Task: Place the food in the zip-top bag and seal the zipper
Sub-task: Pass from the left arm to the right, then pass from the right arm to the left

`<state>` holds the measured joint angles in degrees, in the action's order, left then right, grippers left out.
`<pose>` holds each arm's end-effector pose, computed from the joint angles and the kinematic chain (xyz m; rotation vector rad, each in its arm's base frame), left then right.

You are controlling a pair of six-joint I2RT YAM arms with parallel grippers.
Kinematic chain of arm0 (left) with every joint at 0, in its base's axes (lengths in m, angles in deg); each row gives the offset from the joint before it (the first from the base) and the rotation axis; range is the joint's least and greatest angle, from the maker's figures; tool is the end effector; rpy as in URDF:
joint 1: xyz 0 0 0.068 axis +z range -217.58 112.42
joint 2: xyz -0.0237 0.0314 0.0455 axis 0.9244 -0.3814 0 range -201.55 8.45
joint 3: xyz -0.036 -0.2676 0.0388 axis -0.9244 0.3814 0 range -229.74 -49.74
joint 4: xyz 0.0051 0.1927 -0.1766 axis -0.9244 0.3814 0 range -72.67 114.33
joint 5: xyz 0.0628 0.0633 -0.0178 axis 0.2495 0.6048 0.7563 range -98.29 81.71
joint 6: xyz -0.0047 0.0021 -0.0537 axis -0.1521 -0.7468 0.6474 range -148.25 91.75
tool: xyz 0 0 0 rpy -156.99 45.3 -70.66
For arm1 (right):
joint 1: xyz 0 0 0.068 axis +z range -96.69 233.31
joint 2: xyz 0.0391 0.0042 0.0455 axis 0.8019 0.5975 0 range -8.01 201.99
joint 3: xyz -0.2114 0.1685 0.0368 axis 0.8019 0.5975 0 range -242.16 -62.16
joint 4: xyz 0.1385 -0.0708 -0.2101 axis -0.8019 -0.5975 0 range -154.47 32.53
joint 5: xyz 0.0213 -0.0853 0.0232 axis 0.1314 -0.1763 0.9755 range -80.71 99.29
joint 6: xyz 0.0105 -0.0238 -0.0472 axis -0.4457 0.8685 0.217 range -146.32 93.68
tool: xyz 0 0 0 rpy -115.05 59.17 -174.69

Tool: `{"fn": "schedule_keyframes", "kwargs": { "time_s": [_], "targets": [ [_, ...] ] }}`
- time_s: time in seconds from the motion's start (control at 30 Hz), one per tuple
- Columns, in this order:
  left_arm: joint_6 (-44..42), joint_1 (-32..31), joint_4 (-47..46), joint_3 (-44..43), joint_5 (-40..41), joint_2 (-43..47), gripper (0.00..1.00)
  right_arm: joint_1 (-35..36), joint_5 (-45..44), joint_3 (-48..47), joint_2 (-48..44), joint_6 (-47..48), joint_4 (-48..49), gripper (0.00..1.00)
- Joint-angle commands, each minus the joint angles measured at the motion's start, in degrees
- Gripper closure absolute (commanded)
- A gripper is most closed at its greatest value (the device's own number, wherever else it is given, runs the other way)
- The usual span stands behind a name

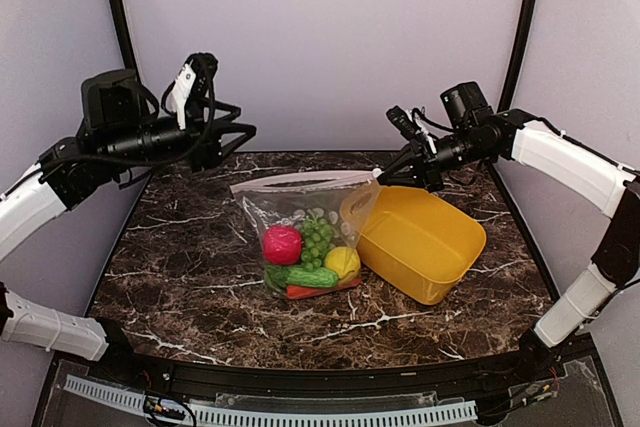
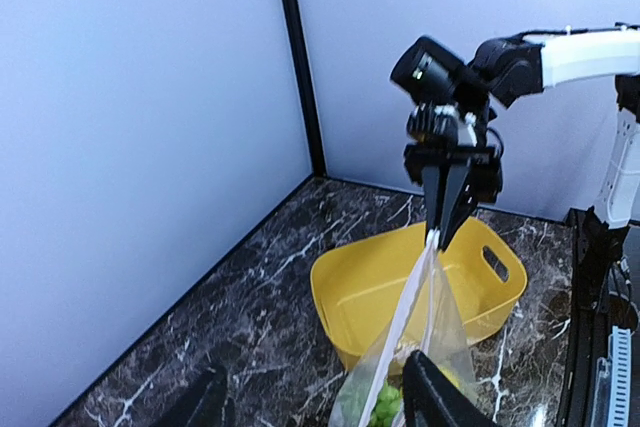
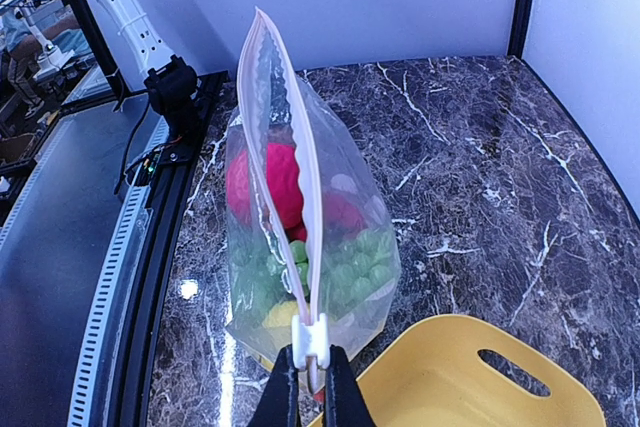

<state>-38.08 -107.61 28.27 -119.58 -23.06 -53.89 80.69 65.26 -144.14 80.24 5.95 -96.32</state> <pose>0.1785 -0.1618 0.4322 0.8792 1.4133 -0.6121 0.2780 0.1771 0.3436 -1.4503 1.5994 1.0826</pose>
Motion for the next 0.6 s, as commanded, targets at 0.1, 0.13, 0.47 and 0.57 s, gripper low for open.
{"fn": "schedule_keyframes", "kwargs": {
  "time_s": [0.1,0.13,0.47,0.57],
  "targets": [
    [2.3,-5.6,9.3,-23.1,-2.6,-19.9,0.33,0.2,0.6,-0.6,-1.9,0.1,1.6,1.00],
    [3.2,-6.1,9.3,-25.8,-4.4,-23.1,0.33,0.2,0.6,-0.4,-2.2,0.1,1.7,1.00],
    [3.3,-10.0,11.5,-37.2,-11.8,-38.5,0.37,0.4,0.8,0.6,-4.4,-0.1,1.8,1.00],
    [3.2,-10.5,13.6,-38.9,-12.6,-40.5,0.41,0.5,0.4,0.5,-4.4,-0.2,1.7,1.00]
  ]
}}
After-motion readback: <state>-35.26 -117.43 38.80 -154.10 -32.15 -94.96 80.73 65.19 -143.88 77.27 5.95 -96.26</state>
